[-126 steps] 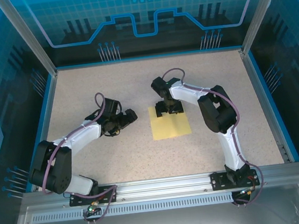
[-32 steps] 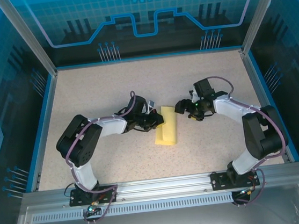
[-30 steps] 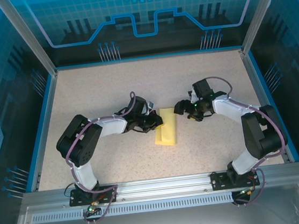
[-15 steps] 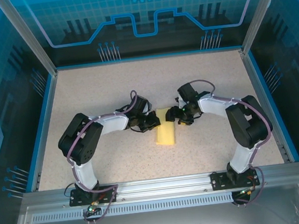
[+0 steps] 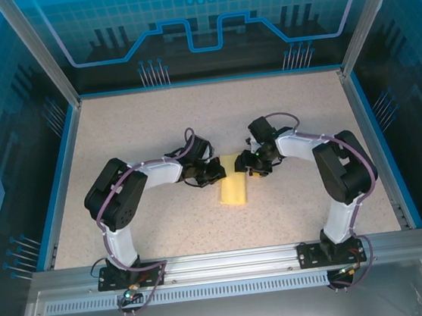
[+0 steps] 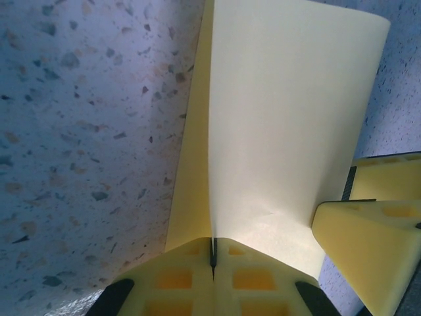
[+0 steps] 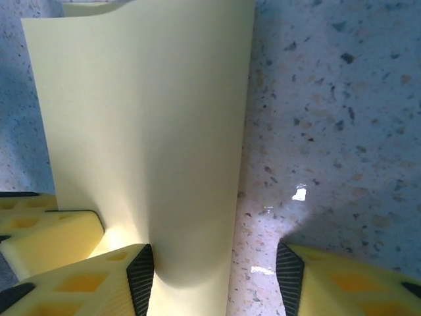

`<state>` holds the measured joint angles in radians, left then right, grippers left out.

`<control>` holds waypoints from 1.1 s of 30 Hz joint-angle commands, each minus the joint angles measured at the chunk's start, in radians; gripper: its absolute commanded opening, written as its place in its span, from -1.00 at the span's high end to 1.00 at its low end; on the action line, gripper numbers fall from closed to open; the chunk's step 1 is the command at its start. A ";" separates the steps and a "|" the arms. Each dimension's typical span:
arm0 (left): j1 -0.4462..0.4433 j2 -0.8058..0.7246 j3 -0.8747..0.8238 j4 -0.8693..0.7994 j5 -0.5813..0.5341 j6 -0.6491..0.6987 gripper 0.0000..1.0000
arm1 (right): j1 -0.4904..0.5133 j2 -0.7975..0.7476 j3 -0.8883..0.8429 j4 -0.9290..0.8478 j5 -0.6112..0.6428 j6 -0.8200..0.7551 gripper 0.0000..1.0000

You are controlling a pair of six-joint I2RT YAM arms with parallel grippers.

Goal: Fold a paper plane with a square sheet of paper (pick it up from the middle)
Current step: First fold in half a square sheet of paper at the center of the table.

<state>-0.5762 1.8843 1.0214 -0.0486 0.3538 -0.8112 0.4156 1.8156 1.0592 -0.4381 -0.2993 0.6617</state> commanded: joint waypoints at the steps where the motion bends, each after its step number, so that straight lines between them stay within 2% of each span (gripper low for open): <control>1: 0.002 0.001 0.016 -0.032 -0.016 0.008 1.00 | 0.012 0.033 0.020 -0.030 0.007 -0.008 -0.05; 3: 0.001 -0.002 0.017 -0.035 -0.017 0.004 0.94 | 0.012 0.043 0.023 -0.034 0.005 -0.011 -0.01; 6: 0.001 -0.027 0.020 -0.054 -0.032 0.002 0.71 | 0.015 0.060 0.029 -0.055 0.024 -0.013 0.00; 8: 0.002 -0.061 0.040 -0.111 -0.065 0.019 0.55 | 0.019 0.068 0.033 -0.073 0.046 -0.012 0.01; 11: 0.004 -0.117 0.065 -0.186 -0.129 0.033 0.43 | 0.026 0.081 0.040 -0.092 0.080 -0.006 0.02; 16: 0.007 -0.170 0.089 -0.280 -0.204 0.037 0.44 | 0.029 0.097 0.046 -0.106 0.121 -0.005 0.03; 27: 0.007 -0.136 0.092 -0.260 -0.189 -0.006 0.49 | 0.030 0.126 0.057 -0.154 0.186 0.027 0.03; 33: 0.007 -0.122 0.098 -0.276 -0.227 -0.027 0.55 | 0.031 0.137 0.056 -0.164 0.209 0.037 0.01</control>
<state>-0.5732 1.7535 1.0935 -0.2878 0.1635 -0.8139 0.4400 1.8729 1.1454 -0.5526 -0.2089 0.6853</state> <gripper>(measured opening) 0.229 0.494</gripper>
